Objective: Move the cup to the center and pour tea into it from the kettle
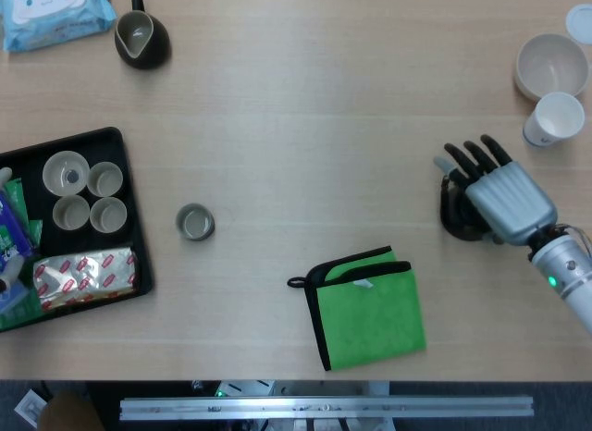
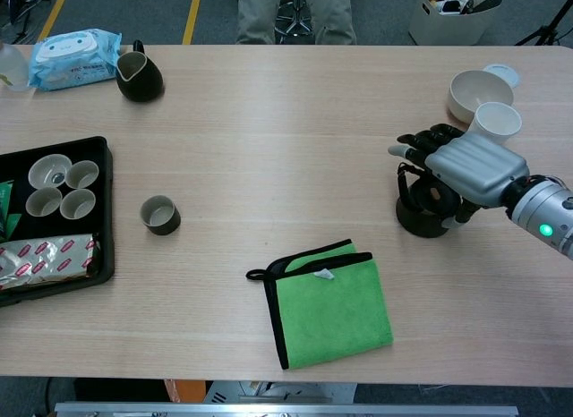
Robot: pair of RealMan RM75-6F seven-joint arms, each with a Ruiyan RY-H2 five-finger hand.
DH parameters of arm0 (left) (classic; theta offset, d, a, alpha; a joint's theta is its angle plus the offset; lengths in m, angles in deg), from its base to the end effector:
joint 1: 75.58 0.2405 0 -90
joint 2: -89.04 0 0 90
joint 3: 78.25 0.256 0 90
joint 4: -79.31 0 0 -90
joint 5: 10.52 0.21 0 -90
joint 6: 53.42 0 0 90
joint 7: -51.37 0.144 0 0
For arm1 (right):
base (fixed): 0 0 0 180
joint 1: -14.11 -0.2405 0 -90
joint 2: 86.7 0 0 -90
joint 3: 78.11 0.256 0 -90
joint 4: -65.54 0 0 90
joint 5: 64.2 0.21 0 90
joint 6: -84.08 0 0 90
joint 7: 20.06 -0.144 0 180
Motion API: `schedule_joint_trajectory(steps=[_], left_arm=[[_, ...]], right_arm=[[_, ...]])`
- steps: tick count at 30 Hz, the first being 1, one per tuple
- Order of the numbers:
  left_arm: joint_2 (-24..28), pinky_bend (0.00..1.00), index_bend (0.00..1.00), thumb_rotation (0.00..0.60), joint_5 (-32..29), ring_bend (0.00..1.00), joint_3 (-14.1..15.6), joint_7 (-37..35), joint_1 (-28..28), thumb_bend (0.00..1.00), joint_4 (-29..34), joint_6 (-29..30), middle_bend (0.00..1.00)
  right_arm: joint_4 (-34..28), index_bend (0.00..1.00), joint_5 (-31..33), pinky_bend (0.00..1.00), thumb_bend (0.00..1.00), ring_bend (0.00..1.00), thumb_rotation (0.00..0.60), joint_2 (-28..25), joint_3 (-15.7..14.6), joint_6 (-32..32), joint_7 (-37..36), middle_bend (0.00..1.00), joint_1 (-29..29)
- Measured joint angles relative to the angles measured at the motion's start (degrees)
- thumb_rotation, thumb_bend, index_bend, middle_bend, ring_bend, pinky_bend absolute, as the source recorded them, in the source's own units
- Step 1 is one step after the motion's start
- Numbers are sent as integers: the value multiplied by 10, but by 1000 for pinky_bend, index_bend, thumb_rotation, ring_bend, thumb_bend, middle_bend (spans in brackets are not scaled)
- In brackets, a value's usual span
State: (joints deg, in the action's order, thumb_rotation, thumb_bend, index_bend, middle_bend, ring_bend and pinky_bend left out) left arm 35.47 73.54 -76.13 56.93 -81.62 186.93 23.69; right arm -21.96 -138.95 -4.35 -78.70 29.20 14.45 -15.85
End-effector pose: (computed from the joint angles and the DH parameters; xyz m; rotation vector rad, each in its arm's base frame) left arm -0.2853 0.1617 0.1640 -1.5080 -1.0594 -0.7469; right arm -0.2358 -0.2636 -0.0094 2.0793 -0.6672 0.5238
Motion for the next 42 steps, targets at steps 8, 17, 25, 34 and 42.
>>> schedule_joint_trajectory(steps=[8,17,25,34,42], left_arm=[[-1,15,52,600,-2,21,-1,6,-1,283,4,-2,34],[4,15,52,600,-5,21,1,4,1,282,4,-2,34],[4,16,52,600,-1,21,2,8,-3,282,8,-7,34],[6,16,52,600,-4,21,3,12,-5,283,13,-12,34],[8,15,52,600,-7,21,3,11,-4,282,14,-11,34]], right_arm=[[19,0,31,0,0,0,600,21,42,4,0,0,-27],[-14,0,65,0,0,7,600,-9,39,28,-22,60,-31],[-50,0,112,0,0,48,600,-52,30,73,-56,117,-38],[-54,0,127,0,0,48,600,-57,21,93,-73,169,-54],[-64,0,121,0,0,48,600,-53,18,92,-77,198,-67]])
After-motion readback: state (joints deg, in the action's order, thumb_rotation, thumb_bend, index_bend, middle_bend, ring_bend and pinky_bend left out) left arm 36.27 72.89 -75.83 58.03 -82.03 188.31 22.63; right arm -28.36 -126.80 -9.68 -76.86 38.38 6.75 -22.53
